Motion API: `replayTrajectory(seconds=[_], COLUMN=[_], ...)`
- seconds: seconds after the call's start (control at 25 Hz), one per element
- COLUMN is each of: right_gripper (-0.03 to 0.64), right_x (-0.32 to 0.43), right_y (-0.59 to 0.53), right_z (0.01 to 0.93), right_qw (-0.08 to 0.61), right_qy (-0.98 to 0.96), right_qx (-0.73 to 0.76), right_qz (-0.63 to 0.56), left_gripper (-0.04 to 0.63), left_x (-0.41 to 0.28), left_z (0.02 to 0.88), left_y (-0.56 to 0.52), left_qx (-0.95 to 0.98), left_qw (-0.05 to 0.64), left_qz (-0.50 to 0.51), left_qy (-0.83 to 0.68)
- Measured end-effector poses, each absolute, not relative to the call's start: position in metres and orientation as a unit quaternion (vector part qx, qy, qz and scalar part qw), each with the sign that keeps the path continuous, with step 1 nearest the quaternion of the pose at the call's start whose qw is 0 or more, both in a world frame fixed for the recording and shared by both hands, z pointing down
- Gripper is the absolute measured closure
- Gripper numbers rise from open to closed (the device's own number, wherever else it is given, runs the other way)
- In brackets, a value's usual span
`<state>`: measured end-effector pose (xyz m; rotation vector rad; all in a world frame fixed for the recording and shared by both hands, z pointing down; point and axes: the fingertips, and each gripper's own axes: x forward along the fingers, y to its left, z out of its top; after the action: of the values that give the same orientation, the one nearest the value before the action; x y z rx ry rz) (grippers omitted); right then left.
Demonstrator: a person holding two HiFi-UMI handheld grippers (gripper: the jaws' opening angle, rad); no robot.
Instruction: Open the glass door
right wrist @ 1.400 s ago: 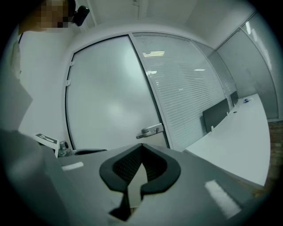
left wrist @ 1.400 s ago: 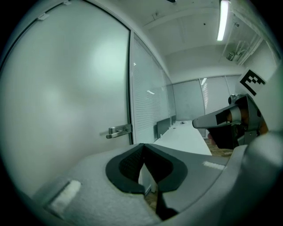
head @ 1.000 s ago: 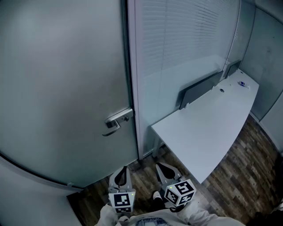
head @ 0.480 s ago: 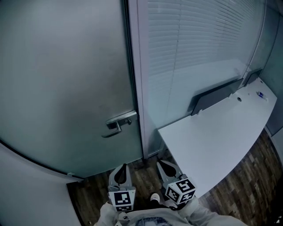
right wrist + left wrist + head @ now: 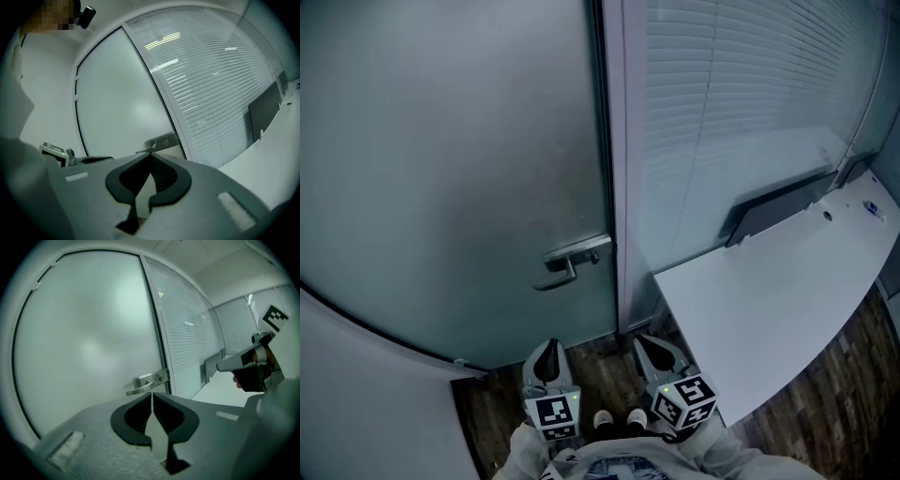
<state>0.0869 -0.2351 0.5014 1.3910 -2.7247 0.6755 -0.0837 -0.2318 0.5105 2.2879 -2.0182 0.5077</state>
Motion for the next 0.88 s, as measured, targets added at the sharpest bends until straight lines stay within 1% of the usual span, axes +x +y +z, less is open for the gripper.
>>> replayTrajectory(seconds=[0.08,0.32,0.44,0.6,0.88], right_gripper=[0.612,0.612,0.612,0.612,0.612], right_x=[0.086,0.084,0.087,0.09,0.106], right_y=[-0.237,-0.247,-0.25,-0.259,-0.259], right_z=[0.501,0.501,0.494,0.484,0.476], right_qw=[0.007,0.009,0.009,0.01,0.011], right_qy=[-0.869,-0.865,-0.863,-0.858,-0.85], right_qx=[0.446,0.456,0.461,0.472,0.487], right_qz=[0.213,0.209,0.207,0.203,0.201], left_gripper=[0.531,0.43,0.393,0.367,0.364], left_x=[-0.089,-0.101,-0.104,-0.114,-0.127], left_z=[0.512,0.528,0.53,0.528,0.526], left_y=[-0.239,-0.265,-0.275,-0.296,-0.327], left_qx=[0.74,0.743,0.744,0.733,0.67], left_qw=[0.023,-0.011,-0.027,-0.071,-0.221], left_qz=[0.17,0.231,0.256,0.305,0.415], left_qy=[-0.651,-0.628,-0.617,-0.604,-0.575])
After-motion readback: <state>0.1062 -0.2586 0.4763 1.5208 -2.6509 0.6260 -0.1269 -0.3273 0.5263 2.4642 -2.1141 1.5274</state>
